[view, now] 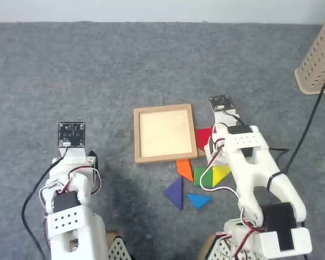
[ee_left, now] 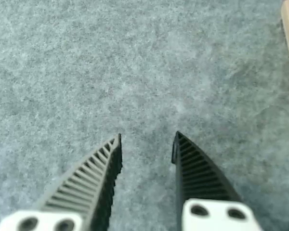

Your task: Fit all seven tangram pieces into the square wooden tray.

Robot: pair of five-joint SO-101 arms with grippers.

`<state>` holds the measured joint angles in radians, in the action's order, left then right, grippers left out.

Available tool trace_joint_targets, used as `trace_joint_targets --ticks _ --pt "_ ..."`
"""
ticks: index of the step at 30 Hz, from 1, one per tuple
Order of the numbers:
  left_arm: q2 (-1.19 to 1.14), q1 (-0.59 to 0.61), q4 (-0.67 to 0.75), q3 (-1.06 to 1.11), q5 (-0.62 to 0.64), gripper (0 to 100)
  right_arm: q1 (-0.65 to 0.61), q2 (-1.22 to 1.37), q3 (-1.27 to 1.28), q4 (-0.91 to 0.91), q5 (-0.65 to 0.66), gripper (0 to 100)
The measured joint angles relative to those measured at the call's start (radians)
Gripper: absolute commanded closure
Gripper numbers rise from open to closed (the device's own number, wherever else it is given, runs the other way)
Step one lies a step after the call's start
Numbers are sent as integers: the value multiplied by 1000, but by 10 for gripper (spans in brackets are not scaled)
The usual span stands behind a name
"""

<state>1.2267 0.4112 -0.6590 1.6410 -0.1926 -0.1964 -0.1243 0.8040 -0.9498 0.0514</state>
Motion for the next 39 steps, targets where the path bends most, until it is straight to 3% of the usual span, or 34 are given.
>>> trace_joint_targets --ticks 11,15,21,25,39 --pt "0 -2 0 0 0 832 212 -26 -83 -66 -2 879" --pt "0 -2 0 0 0 832 150 -204 -20 -104 -2 879" --pt "0 0 0 0 -2 832 -103 -373 176 -94 44 878" --pt "0 0 0 0 -2 832 -121 -362 201 -68 52 878" --pt "0 -2 0 0 -2 832 110 -26 0 -12 152 878"
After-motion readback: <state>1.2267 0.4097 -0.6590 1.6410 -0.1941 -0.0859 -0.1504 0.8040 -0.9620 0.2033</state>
